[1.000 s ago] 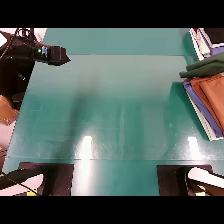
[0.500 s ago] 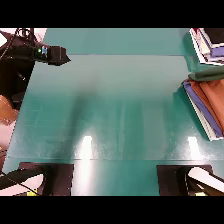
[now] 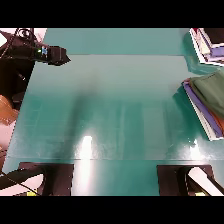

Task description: Fold the shirts.

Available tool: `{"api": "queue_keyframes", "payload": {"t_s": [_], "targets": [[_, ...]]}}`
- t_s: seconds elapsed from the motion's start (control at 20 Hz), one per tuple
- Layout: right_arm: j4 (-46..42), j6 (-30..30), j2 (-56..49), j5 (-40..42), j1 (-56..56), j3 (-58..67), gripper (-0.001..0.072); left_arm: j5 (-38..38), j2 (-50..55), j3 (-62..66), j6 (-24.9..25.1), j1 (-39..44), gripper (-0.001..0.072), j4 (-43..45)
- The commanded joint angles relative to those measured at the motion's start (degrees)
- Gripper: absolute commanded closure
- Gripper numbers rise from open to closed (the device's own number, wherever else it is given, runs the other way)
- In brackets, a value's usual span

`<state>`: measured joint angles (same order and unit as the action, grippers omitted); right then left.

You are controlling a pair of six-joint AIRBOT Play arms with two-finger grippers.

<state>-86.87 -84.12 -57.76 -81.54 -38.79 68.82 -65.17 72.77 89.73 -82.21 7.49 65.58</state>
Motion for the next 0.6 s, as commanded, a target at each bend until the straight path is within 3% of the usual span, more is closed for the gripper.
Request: {"api": "queue_keyframes", "payload": {"t_s": [0.0,0.1,0.35,0.55], "targets": [[-6.6,-2.4,0.9,-1.7,0.0,-2.6,0.0100,0.0,0.0,0.0,0.2,0.0,0.0683,0.0],[-2.1,-2.4,0.9,-1.1,0.6,0.1,0.0102,0.0,0.0,0.0,0.2,0.0,0.0682,0.0],[21.5,-2.3,0.9,0.3,12.9,5.8,0.0121,-0.1,0.0,0.0,0.1,0.0,0.0682,0.0],[24.1,-2.3,0.8,6.3,31.1,5.8,0.0122,0.2,0.0,0.0,0.1,0.0,0.0682,0.0]]}}
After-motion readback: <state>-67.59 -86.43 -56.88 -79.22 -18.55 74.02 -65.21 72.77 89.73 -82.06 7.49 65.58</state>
